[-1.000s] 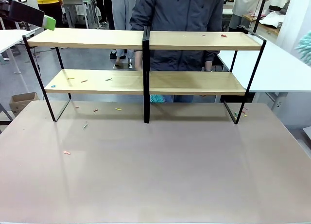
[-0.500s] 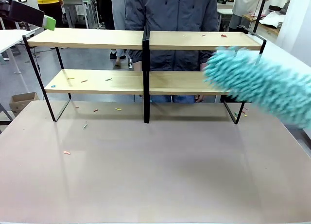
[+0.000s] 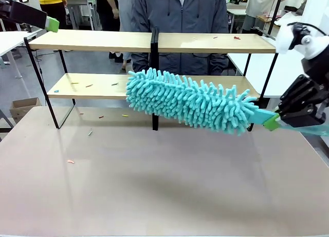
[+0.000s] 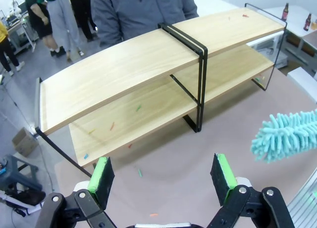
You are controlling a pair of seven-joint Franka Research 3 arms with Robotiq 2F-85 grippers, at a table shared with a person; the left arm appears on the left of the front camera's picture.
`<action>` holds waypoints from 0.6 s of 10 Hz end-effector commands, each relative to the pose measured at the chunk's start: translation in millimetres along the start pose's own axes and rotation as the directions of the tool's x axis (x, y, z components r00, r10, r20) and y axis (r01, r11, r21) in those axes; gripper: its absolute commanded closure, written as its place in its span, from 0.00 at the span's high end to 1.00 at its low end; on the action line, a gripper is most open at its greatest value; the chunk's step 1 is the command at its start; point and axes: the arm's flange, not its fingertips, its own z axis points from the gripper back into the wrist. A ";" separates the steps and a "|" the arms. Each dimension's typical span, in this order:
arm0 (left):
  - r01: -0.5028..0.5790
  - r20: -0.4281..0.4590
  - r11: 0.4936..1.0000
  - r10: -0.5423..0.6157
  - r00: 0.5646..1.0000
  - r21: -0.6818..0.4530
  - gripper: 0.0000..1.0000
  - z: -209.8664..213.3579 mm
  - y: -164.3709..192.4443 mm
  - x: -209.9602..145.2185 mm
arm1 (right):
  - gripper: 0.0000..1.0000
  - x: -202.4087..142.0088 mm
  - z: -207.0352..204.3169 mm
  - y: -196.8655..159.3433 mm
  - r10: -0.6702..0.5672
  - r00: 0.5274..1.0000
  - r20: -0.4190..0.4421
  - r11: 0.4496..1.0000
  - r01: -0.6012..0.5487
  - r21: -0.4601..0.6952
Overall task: Clean the shelves.
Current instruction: Clean another randomly selected level of the Shelf with the Duster.
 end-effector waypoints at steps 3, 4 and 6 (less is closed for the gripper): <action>0.001 0.000 1.000 -0.001 1.000 0.000 1.00 0.4 1.1 -1.5 | 0.12 13.8 -9.7 11.2 -0.043 0.994 -0.096 0.987 0.027 -0.159; 0.001 0.000 1.000 -0.001 1.000 0.000 1.00 0.4 1.1 -1.5 | 0.12 56.6 -33.1 0.6 0.026 0.994 -0.102 0.987 -0.042 -0.155; 0.001 0.000 1.000 -0.001 1.000 0.000 1.00 0.4 1.1 -1.5 | 0.12 118.7 -72.8 -6.3 0.027 0.983 -0.181 0.991 -0.051 -0.126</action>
